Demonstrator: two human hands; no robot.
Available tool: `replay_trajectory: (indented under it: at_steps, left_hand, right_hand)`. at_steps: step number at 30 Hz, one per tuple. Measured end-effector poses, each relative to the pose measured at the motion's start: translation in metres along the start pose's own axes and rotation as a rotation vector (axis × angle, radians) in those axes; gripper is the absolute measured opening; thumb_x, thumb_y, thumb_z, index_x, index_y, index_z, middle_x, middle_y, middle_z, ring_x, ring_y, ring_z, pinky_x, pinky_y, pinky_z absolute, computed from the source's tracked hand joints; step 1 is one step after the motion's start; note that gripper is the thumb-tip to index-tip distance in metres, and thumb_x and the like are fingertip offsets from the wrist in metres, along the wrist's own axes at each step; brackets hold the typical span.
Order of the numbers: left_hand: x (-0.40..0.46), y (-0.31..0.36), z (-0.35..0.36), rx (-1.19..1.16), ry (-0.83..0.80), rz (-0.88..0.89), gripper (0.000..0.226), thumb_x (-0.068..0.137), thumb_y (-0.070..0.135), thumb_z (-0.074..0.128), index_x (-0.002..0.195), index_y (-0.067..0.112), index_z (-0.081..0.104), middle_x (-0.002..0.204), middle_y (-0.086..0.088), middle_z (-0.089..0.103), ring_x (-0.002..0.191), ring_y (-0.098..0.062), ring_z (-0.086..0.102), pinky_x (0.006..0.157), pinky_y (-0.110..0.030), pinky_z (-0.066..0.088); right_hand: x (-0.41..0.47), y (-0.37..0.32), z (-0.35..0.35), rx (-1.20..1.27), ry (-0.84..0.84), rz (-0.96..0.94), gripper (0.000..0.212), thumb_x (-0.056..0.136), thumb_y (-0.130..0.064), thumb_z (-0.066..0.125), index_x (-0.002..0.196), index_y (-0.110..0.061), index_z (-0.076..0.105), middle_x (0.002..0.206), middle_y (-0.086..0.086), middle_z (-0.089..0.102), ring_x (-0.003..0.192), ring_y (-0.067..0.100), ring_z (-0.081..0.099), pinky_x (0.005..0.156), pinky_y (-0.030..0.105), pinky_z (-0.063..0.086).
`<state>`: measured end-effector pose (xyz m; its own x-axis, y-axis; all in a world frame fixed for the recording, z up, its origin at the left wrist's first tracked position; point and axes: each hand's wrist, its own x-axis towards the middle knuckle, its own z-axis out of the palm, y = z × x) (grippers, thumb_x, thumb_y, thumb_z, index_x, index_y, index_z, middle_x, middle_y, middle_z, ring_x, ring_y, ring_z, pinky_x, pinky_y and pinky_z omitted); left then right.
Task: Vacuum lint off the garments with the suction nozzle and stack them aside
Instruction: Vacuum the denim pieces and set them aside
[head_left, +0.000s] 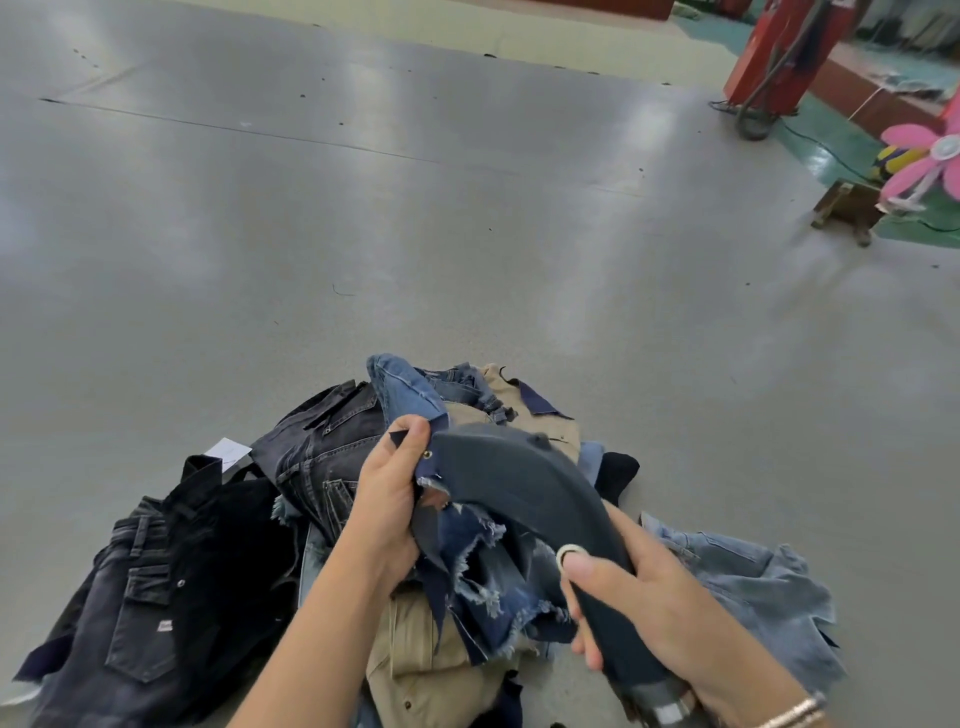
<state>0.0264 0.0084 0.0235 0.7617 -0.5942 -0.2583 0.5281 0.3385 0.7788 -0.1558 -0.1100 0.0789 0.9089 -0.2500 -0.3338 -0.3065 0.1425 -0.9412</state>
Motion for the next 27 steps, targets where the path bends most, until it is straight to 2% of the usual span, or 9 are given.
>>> replay_trajectory:
  at_steps: [2,4,7,11,14,18,21,23,27]
  left_hand:
    - [-0.002,-0.002,0.001,0.023,-0.024,-0.002,0.018,0.086,0.031,0.058,0.072,0.019,0.059,0.067,0.001,0.061,0.052,-0.009,0.054,0.041,-0.022,0.044]
    - [-0.005,-0.005,0.004,0.023,-0.063,-0.022,0.015,0.085,0.029,0.059,0.077,0.016,0.061,0.070,-0.003,0.063,0.055,-0.012,0.059,0.044,-0.023,0.048]
    - [-0.007,-0.005,0.005,0.006,-0.084,-0.035,0.016,0.083,0.030,0.059,0.070,0.021,0.062,0.069,-0.003,0.063,0.055,-0.014,0.059,0.046,-0.024,0.050]
    - [-0.002,0.000,0.001,0.039,-0.015,-0.009,0.015,0.086,0.030,0.058,0.075,0.020,0.058,0.071,-0.002,0.060,0.056,-0.015,0.047,0.046,-0.025,0.038]
    - [-0.005,-0.002,0.004,0.057,-0.035,-0.016,0.012,0.084,0.027,0.060,0.076,0.019,0.061,0.068,0.000,0.061,0.051,-0.007,0.053,0.040,-0.019,0.040]
    - [-0.009,-0.004,0.008,0.014,-0.099,-0.044,0.012,0.083,0.028,0.060,0.073,0.020,0.062,0.068,-0.004,0.064,0.054,-0.013,0.060,0.047,-0.023,0.051]
    - [-0.006,-0.005,0.011,0.074,-0.033,-0.031,0.008,0.078,0.032,0.063,0.075,0.027,0.067,0.078,-0.003,0.068,0.066,-0.015,0.065,0.061,-0.028,0.055]
    - [-0.004,-0.008,0.011,0.177,-0.038,-0.011,0.010,0.083,0.031,0.061,0.086,0.030,0.071,0.092,-0.002,0.072,0.081,-0.015,0.068,0.072,-0.029,0.054]
    - [-0.015,-0.015,0.021,0.308,-0.248,-0.033,0.020,0.096,0.016,0.052,0.103,0.023,0.069,0.103,-0.003,0.072,0.094,-0.016,0.068,0.074,-0.021,0.052]
  right_hand:
    - [0.003,-0.001,0.005,-0.029,0.008,0.008,0.025,0.076,-0.047,0.067,0.100,-0.048,0.060,0.069,0.004,0.062,0.053,0.028,0.059,0.056,0.036,0.054]
    - [0.011,-0.007,0.007,-0.036,0.068,-0.022,0.019,0.082,-0.042,0.067,0.099,-0.042,0.061,0.068,0.004,0.063,0.052,0.028,0.060,0.056,0.037,0.055]
    - [0.017,-0.015,0.003,0.002,0.149,-0.061,0.025,0.082,-0.040,0.066,0.102,-0.027,0.057,0.066,0.007,0.061,0.048,0.027,0.059,0.056,0.041,0.055]
    - [0.004,-0.007,-0.002,-0.011,0.070,-0.042,0.027,0.078,-0.046,0.068,0.103,-0.044,0.060,0.068,0.006,0.062,0.050,0.028,0.060,0.057,0.037,0.055]
    - [0.002,-0.001,0.001,-0.040,0.012,-0.011,0.031,0.074,-0.050,0.068,0.104,-0.046,0.060,0.069,0.004,0.063,0.052,0.027,0.060,0.057,0.036,0.054]
    - [0.020,-0.009,0.002,0.004,0.207,-0.056,0.011,0.081,-0.043,0.068,0.088,-0.037,0.062,0.066,0.007,0.062,0.049,0.027,0.060,0.052,0.034,0.054]
    - [0.023,-0.005,-0.001,0.072,0.341,-0.108,0.005,0.081,-0.037,0.065,0.083,-0.033,0.062,0.066,0.007,0.061,0.049,0.026,0.060,0.049,0.031,0.053]
    - [0.022,0.000,-0.002,0.123,0.378,-0.130,0.017,0.073,-0.043,0.068,0.085,-0.033,0.063,0.068,0.008,0.061,0.051,0.026,0.059,0.051,0.031,0.053]
    - [0.024,0.005,0.002,0.191,0.364,-0.181,0.022,0.076,-0.041,0.069,0.090,-0.025,0.063,0.070,0.009,0.061,0.050,0.024,0.058,0.050,0.031,0.052]
